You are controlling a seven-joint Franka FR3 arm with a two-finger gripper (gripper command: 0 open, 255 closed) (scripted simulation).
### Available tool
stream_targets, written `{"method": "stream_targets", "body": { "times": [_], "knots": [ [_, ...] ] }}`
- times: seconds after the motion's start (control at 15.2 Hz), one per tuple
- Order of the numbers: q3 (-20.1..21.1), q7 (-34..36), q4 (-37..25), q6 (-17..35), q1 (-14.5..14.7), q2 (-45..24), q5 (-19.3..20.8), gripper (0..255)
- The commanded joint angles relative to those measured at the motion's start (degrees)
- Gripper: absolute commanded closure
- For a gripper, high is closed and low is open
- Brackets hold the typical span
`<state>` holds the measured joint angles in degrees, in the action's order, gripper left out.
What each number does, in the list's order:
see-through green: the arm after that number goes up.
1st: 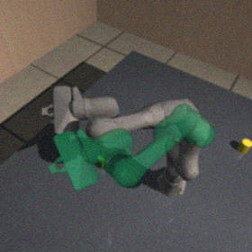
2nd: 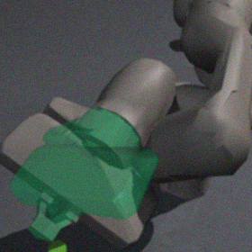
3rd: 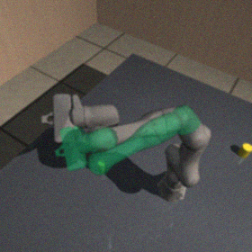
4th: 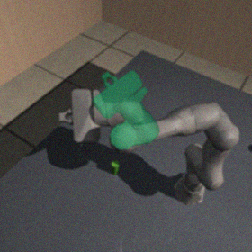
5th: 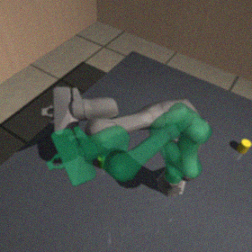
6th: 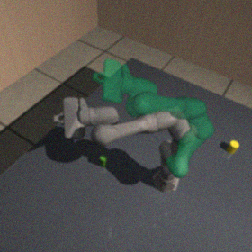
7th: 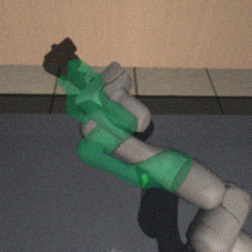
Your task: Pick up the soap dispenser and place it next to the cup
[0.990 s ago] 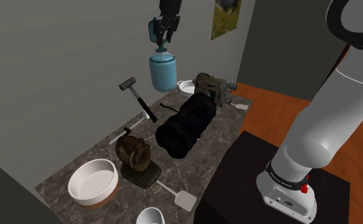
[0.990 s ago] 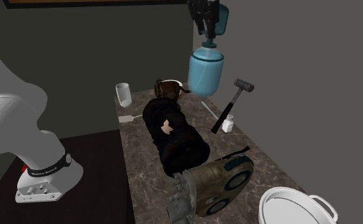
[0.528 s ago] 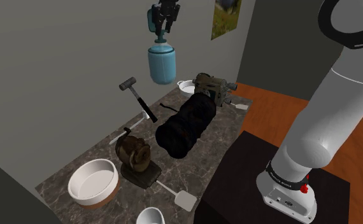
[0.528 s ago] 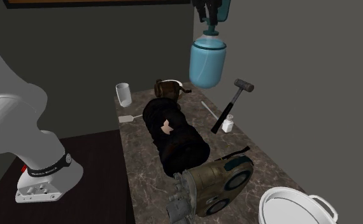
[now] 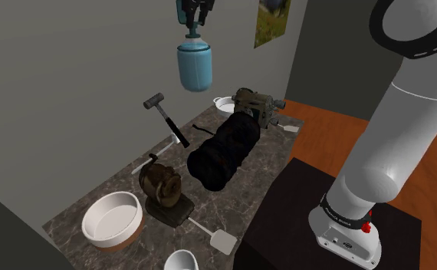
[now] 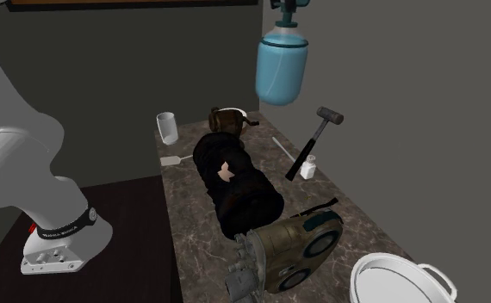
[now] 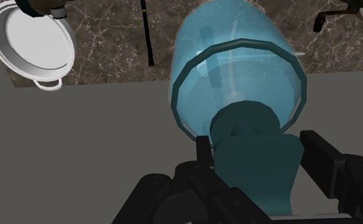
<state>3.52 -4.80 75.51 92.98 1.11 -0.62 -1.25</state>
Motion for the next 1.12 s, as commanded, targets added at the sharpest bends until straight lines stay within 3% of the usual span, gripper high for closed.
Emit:
{"method": "stream_targets", "body": {
  "times": [0.0, 0.26, 0.59, 1.06],
  "knots": [
    [0.06, 0.13, -3.56, -2.18, 0.06, -1.32, 0.12, 255],
    [0.12, 0.29, -9.58, -5.87, 0.15, -3.66, 0.30, 255],
    [3.01, 6.12, 2.76, -0.77, 3.21, 3.65, 1.45, 255],
    [7.88, 14.84, 13.95, 4.01, 6.99, 9.94, 2.50, 255]
  ]
}}
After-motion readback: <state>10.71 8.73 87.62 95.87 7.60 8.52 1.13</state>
